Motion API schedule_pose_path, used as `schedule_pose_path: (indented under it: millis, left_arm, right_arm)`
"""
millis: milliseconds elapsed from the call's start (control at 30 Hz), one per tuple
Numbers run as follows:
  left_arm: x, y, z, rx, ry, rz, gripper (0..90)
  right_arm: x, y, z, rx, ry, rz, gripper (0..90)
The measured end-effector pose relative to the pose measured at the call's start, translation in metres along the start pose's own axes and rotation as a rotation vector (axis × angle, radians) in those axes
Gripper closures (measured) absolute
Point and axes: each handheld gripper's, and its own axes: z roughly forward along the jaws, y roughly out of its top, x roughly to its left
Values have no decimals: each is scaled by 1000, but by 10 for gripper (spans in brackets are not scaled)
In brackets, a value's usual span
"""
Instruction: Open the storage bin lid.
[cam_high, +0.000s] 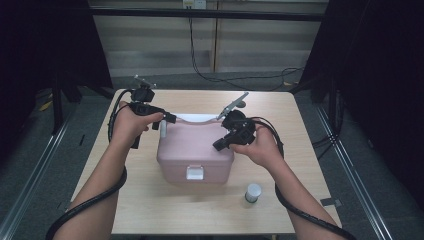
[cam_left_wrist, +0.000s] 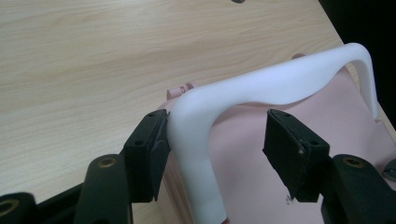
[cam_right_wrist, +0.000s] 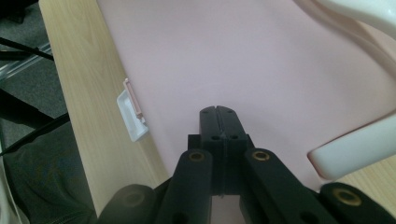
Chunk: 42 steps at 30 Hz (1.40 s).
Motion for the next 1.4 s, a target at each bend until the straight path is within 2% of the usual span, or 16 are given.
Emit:
schedule_pose_path:
  millis: [333, 533, 767, 1133, 1400]
  left_arm:
    - [-1, 4, -8, 26, -2, 24, 467]
    - [-5, 6, -15, 45, 2, 57, 486]
    - [-9, 6, -28, 53, -26, 83, 514]
    - [-18, -1, -31, 33, 7, 154, 505]
    - [-17, -5, -29, 29, 17, 176, 540]
  right_arm:
    - [0, 0, 0, -3, 2, 7, 900]
    - [0, -1, 0, -8, -6, 20, 900]
    - [1, 0, 1, -9, -9, 25, 900]
    - [1, -1, 1, -14, -11, 33, 900]
    - [0, -1, 1, -22, -11, 40, 900]
